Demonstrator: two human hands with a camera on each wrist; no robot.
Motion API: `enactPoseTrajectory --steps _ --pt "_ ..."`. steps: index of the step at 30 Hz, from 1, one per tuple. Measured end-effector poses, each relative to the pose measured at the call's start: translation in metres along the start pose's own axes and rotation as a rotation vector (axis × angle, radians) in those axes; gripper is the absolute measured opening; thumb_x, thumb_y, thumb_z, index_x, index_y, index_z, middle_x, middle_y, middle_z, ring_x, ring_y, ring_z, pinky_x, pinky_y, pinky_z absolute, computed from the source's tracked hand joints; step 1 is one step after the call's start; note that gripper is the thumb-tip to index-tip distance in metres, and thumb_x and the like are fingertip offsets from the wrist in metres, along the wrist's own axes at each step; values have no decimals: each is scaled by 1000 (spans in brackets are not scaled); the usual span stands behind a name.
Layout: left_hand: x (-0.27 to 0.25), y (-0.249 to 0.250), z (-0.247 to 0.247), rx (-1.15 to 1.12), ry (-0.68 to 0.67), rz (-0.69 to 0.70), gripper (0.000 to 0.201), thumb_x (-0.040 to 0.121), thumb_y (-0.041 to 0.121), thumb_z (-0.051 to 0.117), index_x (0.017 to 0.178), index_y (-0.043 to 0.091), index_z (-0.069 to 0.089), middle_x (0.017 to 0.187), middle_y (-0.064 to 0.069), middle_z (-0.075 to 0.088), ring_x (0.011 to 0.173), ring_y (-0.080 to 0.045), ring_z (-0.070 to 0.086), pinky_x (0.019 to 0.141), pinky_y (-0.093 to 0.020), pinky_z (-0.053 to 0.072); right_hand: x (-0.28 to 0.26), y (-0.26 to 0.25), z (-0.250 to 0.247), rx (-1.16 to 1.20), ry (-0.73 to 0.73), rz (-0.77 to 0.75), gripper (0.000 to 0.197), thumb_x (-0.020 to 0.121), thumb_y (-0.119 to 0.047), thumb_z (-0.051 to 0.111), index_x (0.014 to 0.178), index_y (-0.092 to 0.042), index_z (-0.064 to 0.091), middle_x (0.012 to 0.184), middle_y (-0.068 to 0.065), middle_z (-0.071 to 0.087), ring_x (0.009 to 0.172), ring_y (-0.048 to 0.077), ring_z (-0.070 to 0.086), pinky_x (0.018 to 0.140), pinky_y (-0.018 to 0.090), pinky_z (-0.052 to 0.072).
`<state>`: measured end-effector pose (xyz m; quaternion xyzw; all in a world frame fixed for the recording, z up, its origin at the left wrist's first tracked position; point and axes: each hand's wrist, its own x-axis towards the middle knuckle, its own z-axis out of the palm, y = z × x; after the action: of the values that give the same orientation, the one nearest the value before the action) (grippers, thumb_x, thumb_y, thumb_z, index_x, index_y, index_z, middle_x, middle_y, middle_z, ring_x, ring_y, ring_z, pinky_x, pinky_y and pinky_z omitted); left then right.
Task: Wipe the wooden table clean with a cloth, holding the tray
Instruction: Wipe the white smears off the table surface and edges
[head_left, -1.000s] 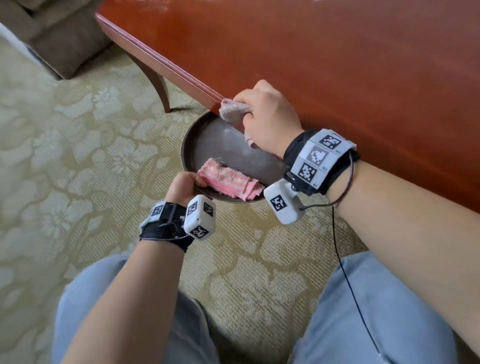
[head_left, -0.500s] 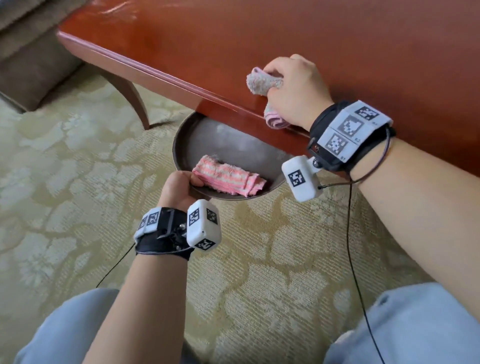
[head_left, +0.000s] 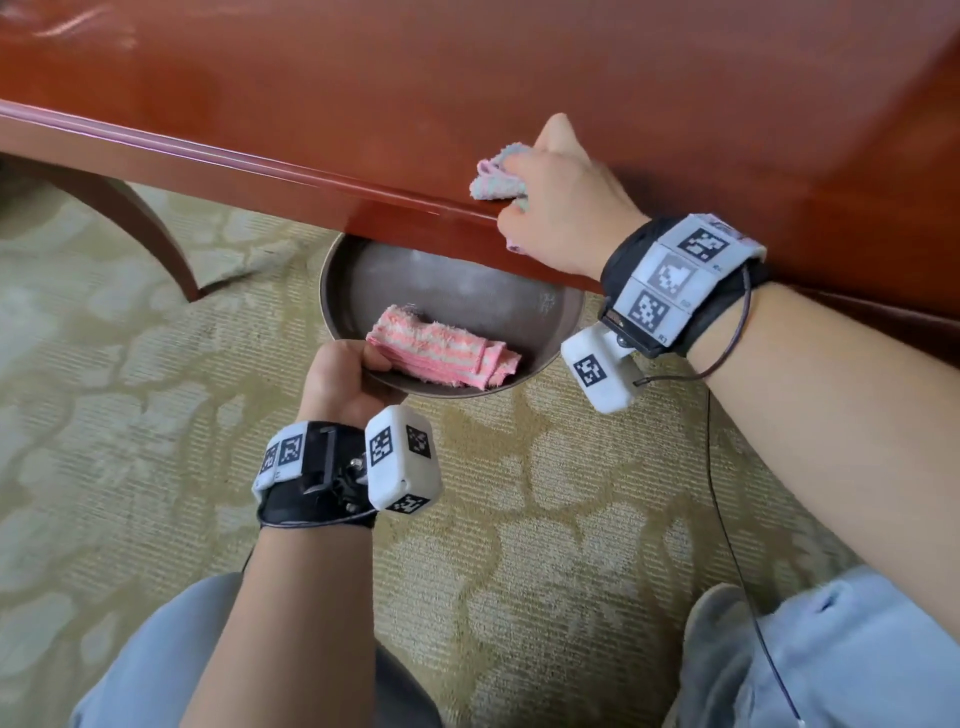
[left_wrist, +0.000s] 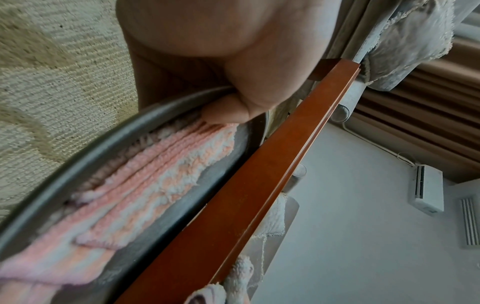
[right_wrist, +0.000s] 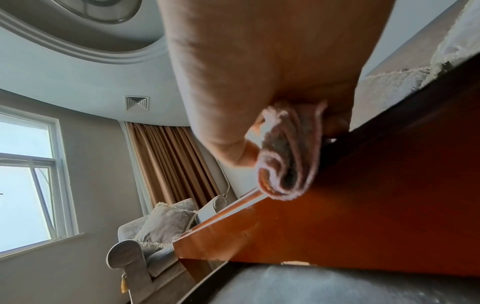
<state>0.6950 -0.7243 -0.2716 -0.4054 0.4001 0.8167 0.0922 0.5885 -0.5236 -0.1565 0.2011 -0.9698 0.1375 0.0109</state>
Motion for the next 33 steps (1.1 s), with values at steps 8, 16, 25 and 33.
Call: enactPoseTrajectory --steps 8,16,25,33 --pt "9 13 -19 11 -19 -22 80 31 -5 45 110 11 41 115 -14 51 109 -33 54 105 -51 45 12 -12 4 -55 -24 -2 32 86 -11 63 118 -7 63 118 16 46 95 37 55 83 43 49" --pt "10 22 -21 -67 -53 -65 33 50 -5 32 77 12 40 89 -10 48 98 -31 49 107 -46 45 35 -29 10 97 58 7 32 78 -10 71 109 -17 68 113 9 57 100 25 53 83 31 41" --pt "4 28 -22 -39 -44 -38 30 49 -5 31 72 14 36 78 -7 44 88 -29 46 104 -44 47 64 -77 25 60 25 -109 28 77 -10 72 103 -18 66 111 7 57 103 28 53 75 30 37" --pt "2 26 -23 -4 -35 -19 31 45 -4 34 71 13 35 81 -9 45 92 -31 48 103 -48 47 63 -51 1 257 305 -19 38 81 -19 68 119 -22 67 109 2 49 98 11 47 77 8 31"
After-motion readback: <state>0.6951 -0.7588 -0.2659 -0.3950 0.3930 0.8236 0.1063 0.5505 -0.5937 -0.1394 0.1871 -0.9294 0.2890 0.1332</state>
